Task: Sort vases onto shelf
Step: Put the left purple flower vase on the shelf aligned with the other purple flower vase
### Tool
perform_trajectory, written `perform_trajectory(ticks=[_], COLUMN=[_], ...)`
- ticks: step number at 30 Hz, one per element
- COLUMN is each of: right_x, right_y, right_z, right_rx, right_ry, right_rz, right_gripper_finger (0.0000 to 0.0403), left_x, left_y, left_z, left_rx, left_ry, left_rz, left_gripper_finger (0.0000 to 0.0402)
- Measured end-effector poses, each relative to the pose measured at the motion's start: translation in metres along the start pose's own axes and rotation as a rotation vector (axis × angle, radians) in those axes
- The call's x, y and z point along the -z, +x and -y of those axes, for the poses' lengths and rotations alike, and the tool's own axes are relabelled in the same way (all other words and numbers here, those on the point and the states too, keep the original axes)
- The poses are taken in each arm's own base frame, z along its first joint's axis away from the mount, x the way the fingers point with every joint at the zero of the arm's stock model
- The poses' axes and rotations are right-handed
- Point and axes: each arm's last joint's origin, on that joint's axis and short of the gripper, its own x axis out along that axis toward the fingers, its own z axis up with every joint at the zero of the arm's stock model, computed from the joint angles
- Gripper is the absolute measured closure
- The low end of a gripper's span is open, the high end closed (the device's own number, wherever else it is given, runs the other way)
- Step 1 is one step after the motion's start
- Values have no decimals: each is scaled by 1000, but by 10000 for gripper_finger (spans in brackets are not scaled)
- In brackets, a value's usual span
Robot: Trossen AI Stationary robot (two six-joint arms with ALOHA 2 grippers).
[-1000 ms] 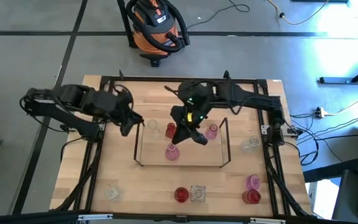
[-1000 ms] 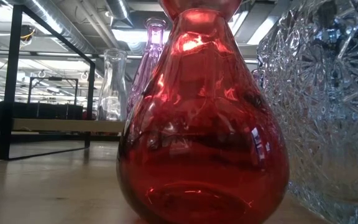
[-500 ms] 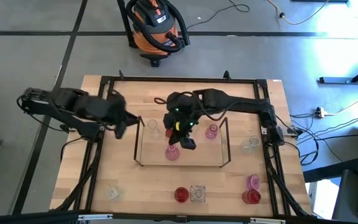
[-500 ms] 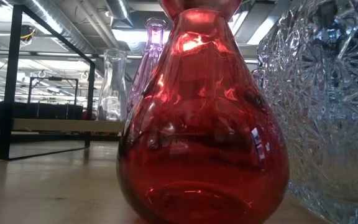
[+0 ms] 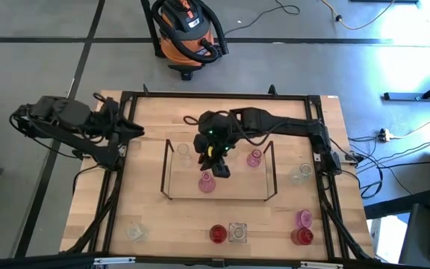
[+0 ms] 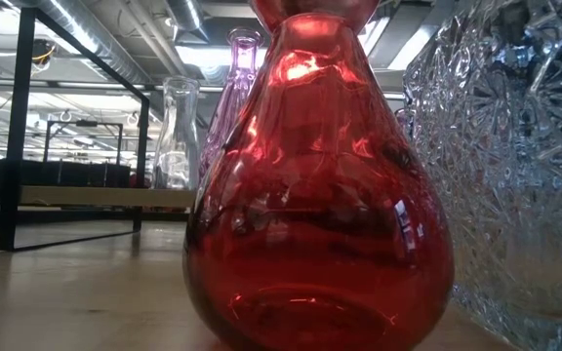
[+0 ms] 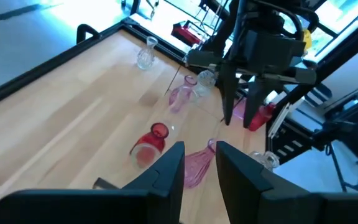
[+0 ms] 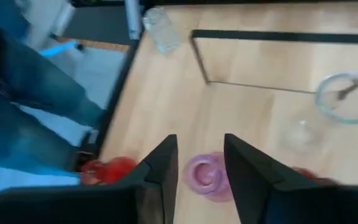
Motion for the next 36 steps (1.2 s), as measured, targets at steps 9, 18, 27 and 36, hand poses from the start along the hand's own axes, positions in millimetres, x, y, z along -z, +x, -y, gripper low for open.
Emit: perform_trajectory(ticks=[9, 18, 27, 36], right_x=[10, 11, 12, 16], right_y=[39, 42, 42, 43], right_z=[3, 5, 5, 1], right_rx=[-6, -3, -14, 24], right_ry=[33, 45, 45, -60], right_rz=[-111, -125, -130, -182], right_gripper_finger=[387, 359, 268, 203], left_x=[4, 4, 4, 5], left_y=[-4, -4, -4, -5], left_z=[-4, -4, -4, -4], left_rx=[-9, -9, -1, 32], left_ry=[28, 31, 49, 56], left_rz=[-29, -33, -41, -68], left_gripper_finger=[316, 316, 316, 316])
